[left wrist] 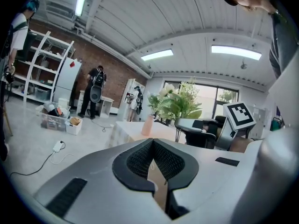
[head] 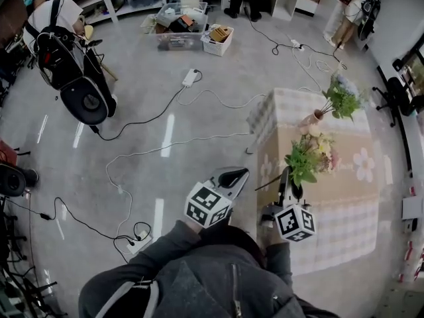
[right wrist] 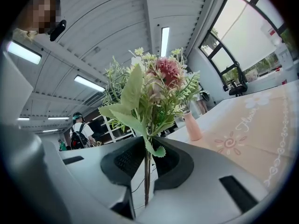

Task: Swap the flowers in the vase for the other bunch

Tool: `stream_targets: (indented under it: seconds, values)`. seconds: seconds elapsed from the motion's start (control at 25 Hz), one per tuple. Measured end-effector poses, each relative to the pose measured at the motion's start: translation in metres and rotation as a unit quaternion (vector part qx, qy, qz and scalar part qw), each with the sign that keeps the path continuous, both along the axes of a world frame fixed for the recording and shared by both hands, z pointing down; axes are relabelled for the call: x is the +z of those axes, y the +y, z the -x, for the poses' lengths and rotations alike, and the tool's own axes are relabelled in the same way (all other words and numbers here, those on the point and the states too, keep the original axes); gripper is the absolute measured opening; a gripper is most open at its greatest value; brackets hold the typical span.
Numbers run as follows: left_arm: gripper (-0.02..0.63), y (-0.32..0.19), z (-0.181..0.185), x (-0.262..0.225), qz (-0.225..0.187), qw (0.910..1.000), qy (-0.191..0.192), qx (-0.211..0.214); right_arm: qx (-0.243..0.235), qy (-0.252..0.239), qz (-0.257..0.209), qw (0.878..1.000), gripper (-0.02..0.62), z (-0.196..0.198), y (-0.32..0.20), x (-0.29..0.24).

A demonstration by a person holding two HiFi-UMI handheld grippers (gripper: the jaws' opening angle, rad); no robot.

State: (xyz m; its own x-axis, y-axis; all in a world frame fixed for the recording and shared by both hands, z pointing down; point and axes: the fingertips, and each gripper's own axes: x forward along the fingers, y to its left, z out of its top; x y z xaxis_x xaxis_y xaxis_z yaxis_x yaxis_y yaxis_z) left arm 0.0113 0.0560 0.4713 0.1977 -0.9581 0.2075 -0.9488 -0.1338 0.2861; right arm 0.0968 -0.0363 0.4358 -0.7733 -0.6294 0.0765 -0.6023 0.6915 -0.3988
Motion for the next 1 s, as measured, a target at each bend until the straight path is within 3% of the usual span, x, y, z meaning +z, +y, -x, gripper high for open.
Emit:
stream_targets:
  seconds: [0.44,1.0]
  values:
    - [0.009,-0.053,-0.006,-0.007,-0.012,0.9984,-0.007,0.056,0.053,-0.005,-0.008,0.999,0.044,-0.021,-0.03,-0.004]
    - [0.009,-0.14,0.003,-0.025,-0.005,0.9908,0.001,0.135,0.178,-0.007,0.01,0.984,0.044,-0.04,-0.098,-0.013]
